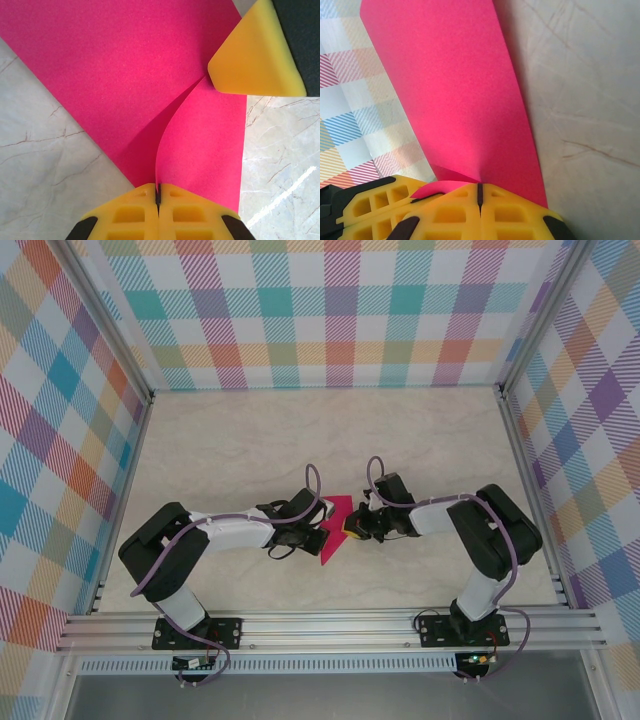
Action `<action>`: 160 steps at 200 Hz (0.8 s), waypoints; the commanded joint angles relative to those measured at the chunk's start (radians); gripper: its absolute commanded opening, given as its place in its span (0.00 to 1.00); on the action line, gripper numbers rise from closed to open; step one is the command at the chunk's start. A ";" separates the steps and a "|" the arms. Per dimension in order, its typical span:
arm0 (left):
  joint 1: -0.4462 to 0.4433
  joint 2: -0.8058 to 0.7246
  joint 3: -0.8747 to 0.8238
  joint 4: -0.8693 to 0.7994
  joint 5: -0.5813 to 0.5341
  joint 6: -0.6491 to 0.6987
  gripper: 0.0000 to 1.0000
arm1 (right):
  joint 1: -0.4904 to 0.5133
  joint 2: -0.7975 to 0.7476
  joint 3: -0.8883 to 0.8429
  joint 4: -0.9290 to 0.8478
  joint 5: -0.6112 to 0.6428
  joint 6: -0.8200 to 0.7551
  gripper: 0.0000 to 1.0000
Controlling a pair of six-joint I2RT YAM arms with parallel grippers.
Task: Fold a paper plane with a square sheet of paper (pick it up from the middle)
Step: Third fold the triangle at the center of the table.
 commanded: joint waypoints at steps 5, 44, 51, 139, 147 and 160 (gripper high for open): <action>0.001 0.053 -0.038 -0.078 -0.006 0.019 0.00 | -0.022 -0.047 0.021 -0.070 0.008 -0.038 0.00; 0.001 0.051 -0.041 -0.078 -0.007 0.021 0.00 | -0.048 -0.007 0.053 -0.095 -0.015 -0.087 0.00; 0.001 0.052 -0.040 -0.078 -0.006 0.021 0.00 | -0.050 0.010 0.056 -0.094 -0.013 -0.090 0.00; 0.001 0.042 -0.046 -0.086 -0.012 0.021 0.00 | -0.060 -0.026 0.093 -0.239 0.055 -0.128 0.00; 0.001 0.041 -0.047 -0.088 -0.014 0.022 0.00 | -0.065 -0.040 0.111 -0.261 0.052 -0.137 0.00; 0.001 0.040 -0.046 -0.089 -0.013 0.022 0.00 | -0.067 -0.046 0.138 -0.297 0.065 -0.157 0.00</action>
